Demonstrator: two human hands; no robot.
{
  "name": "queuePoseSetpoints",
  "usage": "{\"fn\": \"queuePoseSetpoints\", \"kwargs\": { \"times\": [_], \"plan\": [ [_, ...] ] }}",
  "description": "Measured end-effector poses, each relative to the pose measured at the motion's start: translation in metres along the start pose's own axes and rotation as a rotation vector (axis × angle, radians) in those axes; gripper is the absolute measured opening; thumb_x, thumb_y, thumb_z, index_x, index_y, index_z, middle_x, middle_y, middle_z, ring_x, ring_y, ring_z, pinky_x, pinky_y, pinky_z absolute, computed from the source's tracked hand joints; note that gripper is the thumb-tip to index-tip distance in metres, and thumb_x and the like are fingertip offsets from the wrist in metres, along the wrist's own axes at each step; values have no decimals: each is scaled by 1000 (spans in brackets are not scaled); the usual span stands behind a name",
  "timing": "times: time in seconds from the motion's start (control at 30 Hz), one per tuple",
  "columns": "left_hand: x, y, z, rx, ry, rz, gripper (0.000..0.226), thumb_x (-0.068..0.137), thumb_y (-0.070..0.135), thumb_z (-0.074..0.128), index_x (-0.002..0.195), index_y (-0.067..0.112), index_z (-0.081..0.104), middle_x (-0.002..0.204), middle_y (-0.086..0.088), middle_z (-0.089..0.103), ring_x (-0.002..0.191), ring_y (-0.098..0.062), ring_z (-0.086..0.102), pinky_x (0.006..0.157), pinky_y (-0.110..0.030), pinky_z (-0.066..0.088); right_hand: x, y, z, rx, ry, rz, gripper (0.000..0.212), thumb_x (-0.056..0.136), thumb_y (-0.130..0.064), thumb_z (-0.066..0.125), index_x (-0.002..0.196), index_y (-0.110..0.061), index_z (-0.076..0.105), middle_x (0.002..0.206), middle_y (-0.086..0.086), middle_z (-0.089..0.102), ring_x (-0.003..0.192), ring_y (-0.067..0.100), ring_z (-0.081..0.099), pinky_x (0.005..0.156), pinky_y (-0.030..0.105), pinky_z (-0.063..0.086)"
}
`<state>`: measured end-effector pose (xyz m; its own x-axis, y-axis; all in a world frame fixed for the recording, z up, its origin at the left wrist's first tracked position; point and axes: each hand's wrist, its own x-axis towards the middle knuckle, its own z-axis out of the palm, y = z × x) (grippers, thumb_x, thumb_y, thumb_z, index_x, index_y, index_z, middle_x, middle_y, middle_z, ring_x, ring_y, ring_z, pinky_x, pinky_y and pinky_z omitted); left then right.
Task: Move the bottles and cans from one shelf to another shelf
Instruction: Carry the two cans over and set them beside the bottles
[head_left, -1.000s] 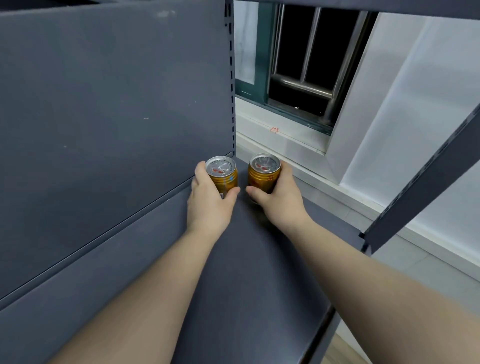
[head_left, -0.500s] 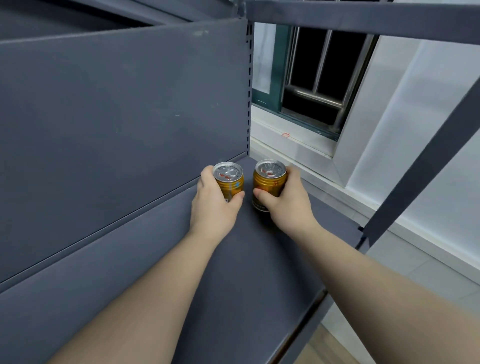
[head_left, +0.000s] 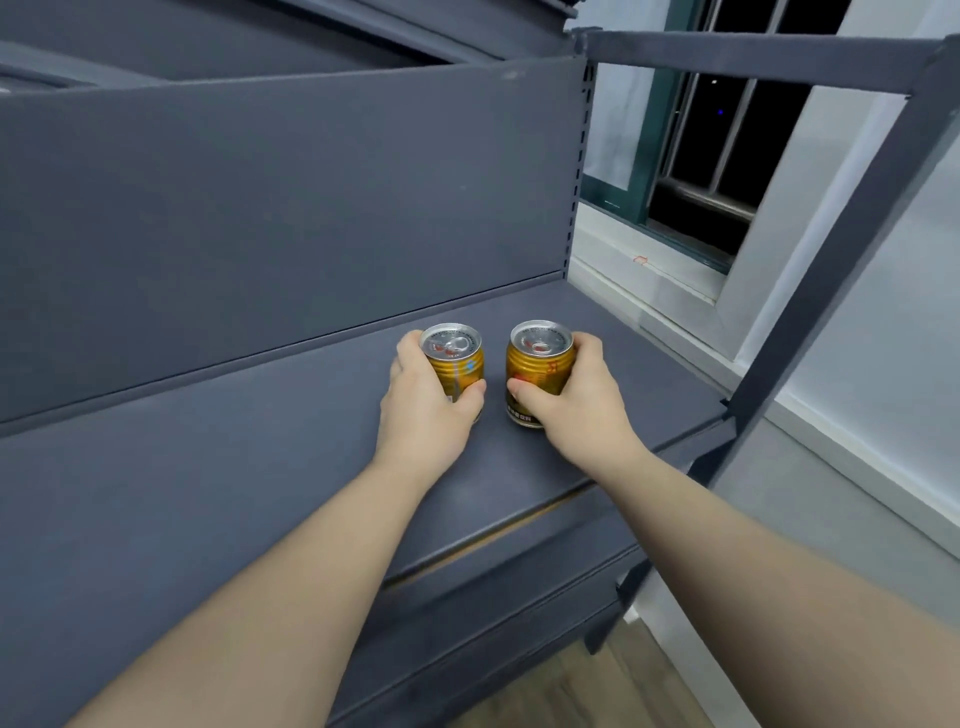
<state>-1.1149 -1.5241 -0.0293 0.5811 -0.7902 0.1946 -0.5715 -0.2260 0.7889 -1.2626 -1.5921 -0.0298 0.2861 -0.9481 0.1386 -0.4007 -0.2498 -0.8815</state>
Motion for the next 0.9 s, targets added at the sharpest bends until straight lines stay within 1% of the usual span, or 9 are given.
{"fn": "queuePoseSetpoints", "kwargs": {
  "times": [0.1, 0.23, 0.3, 0.4, 0.53, 0.6, 0.77, 0.9],
  "plan": [
    [-31, -9, -25, 12, 52, -31, 75, 87, 32, 75, 144, 22, 29, 137, -2, 48, 117, -22, 55, 98, -35, 49, -27, -13, 13, 15, -71, -40, 73, 83, -31, 81, 140, -22, 35, 125, -9, 52, 110, 9, 53, 88, 22, 42],
    [-67, -29, -63, 25, 117, -72, 76, 86, 34, 76, 144, 24, 28, 136, 1, 49, 110, -20, 60, 94, -36, 53, -61, -33, 40, 17, -181, -95, 72, 83, -30, 80, 139, -23, 36, 125, -9, 52, 111, 10, 53, 86, 21, 42],
    [-84, -42, -87, 37, 165, -98, 76, 86, 34, 76, 144, 25, 28, 135, 2, 50, 109, -20, 60, 93, -35, 53, -76, -46, 58, 21, -240, -127, 70, 83, -30, 81, 137, -24, 36, 123, -11, 51, 110, 10, 53, 85, 21, 42],
    [-110, -64, -128, 66, 242, -149, 77, 86, 34, 76, 145, 25, 28, 137, 2, 50, 111, -19, 59, 94, -36, 54, -99, -68, 90, 33, -321, -178, 69, 83, -31, 81, 135, -25, 36, 123, -10, 51, 109, 10, 53, 85, 21, 42],
    [-150, -98, -187, 97, 349, -227, 77, 85, 34, 77, 145, 25, 29, 136, 3, 50, 110, -19, 60, 87, -27, 50, -140, -100, 142, 51, -435, -237, 71, 82, -32, 81, 137, -25, 35, 123, -11, 50, 111, 10, 53, 89, 24, 44],
    [-175, -115, -219, 106, 406, -265, 76, 85, 33, 77, 144, 26, 29, 135, 4, 50, 109, -18, 60, 86, -26, 51, -166, -118, 170, 56, -492, -267, 73, 82, -33, 81, 138, -25, 35, 125, -11, 50, 111, 11, 53, 89, 24, 45],
    [-245, -160, -301, 141, 530, -349, 74, 85, 33, 77, 142, 25, 30, 131, 4, 52, 106, -20, 62, 85, -27, 53, -246, -164, 237, 74, -631, -333, 72, 83, -32, 80, 139, -25, 34, 123, -12, 48, 109, 10, 52, 85, 23, 44],
    [-303, -196, -363, 174, 619, -405, 72, 85, 34, 77, 140, 26, 31, 129, 4, 53, 104, -18, 62, 89, -34, 56, -315, -197, 285, 79, -723, -385, 72, 83, -31, 80, 139, -24, 34, 124, -10, 49, 110, 11, 53, 84, 22, 45]
  ]
}}
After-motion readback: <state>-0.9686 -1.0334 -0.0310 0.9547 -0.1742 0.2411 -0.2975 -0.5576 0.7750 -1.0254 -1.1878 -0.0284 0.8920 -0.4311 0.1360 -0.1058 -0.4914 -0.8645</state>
